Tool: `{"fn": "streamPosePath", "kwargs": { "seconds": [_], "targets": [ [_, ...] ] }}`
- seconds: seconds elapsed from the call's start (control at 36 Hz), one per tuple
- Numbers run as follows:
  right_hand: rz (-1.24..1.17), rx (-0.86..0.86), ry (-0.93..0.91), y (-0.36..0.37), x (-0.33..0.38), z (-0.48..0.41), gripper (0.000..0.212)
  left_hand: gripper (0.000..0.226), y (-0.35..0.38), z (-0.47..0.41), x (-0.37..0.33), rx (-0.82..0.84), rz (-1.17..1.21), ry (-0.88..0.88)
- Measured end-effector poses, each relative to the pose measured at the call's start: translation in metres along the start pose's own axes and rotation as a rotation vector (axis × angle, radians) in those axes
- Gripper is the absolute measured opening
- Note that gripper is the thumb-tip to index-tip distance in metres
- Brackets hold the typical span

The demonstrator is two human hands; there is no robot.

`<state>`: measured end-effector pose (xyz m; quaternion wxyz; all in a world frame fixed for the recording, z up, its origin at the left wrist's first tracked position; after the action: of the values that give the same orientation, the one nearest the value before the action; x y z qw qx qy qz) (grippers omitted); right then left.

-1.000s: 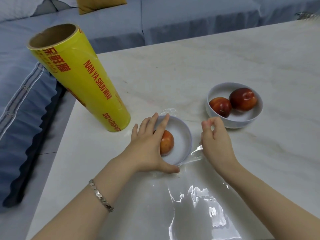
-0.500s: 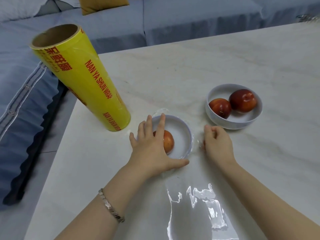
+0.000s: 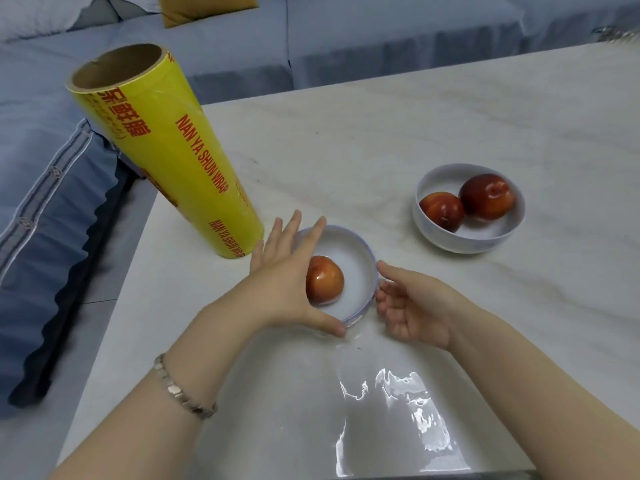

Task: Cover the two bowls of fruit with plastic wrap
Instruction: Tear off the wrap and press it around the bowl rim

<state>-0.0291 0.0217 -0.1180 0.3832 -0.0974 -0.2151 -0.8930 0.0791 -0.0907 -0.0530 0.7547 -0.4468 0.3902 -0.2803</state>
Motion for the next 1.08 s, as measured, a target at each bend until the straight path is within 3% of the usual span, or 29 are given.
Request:
{"fn": "streamPosePath", "kwargs": {
  "seconds": [0.11,0.31,0.61,0.89,1.08],
  "targets": [
    [-0.124,0.067,0.046,0.006,-0.002,0.002,0.03,0.145,0.012,-0.013,-0.004,0.094,-0.044,0.021],
    [-0.102,-0.092,-0.397,0.001,0.026,0.014,0.03,0.141,0.017,-0.014,-0.002,0.021,-0.034,0.002],
    [-0.01,-0.312,-0.67,-0.002,0.04,0.029,0.025,0.14,0.018,-0.014,-0.001,0.003,-0.025,-0.045],
    [-0.186,-0.234,-0.501,-0.024,0.023,0.001,0.034,0.14,0.016,-0.013,-0.002,-0.01,-0.009,-0.052],
    [0.065,-0.4,-0.512,-0.028,0.025,-0.016,0.021,0.133,0.012,-0.009,-0.004,-0.086,0.104,-0.038]
  ]
}}
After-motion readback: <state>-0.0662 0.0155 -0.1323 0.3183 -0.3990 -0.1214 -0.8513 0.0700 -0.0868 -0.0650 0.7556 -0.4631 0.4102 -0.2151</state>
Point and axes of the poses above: each hand's wrist, its own z-axis away from the middle knuckle, its own y-axis out of the palm, x = y × z, the point moved 7 cm from there along -z, towards the middle knuckle, and after that the axes turned 11 degrees about y, right-handed, at the moved point
